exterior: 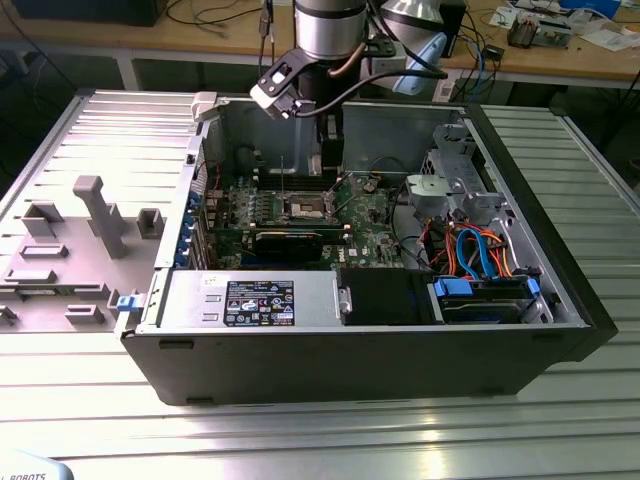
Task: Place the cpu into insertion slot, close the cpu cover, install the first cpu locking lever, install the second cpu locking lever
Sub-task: 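Place the cpu into insertion slot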
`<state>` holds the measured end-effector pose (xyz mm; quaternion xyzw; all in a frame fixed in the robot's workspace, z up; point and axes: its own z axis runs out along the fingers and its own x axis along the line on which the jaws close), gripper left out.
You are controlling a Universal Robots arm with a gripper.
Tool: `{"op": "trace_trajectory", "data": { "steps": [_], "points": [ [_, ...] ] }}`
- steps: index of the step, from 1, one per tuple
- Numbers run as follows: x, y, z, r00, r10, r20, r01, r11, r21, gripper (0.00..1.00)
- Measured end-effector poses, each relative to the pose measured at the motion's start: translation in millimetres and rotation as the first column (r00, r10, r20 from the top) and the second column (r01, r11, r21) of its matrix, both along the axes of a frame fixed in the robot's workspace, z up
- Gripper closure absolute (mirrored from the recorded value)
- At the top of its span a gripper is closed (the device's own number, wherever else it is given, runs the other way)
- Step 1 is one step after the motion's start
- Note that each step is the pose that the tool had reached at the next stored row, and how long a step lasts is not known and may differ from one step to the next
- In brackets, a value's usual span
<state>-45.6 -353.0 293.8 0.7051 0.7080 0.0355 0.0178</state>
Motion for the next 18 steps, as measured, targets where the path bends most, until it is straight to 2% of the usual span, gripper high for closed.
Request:
{"op": "trace_trajectory", "data": {
  "steps": [3, 8, 9, 12, 16, 18],
  "points": [
    [-0.9, 0.1, -6.8, 1.0, 0.0, 0.0002, 0.0, 1.0, 0.0, 0.46],
    [-19.6, 0.3, -18.9, 1.0, 0.0, 0.0, 0.0, 1.0, 0.0, 0.46],
    [-23.0, 1.4, -22.0, 1.0, 0.0, 0.0, 0.0, 1.0, 0.0, 0.46],
    [-23.8, 5.7, -28.3, 1.0, 0.0, 0.0001, 0.0, 1.0, 0.0001, 0.46],
    [-23.7, 6.7, -36.6, 1.0, 0.0, 0.0, 0.0, 1.0, 0.0, 0.46],
    [-23.7, 7.2, -46.2, 1.0, 0.0, -0.0001, 0.0, 1.0, -0.0001, 0.46]
  ]
}}
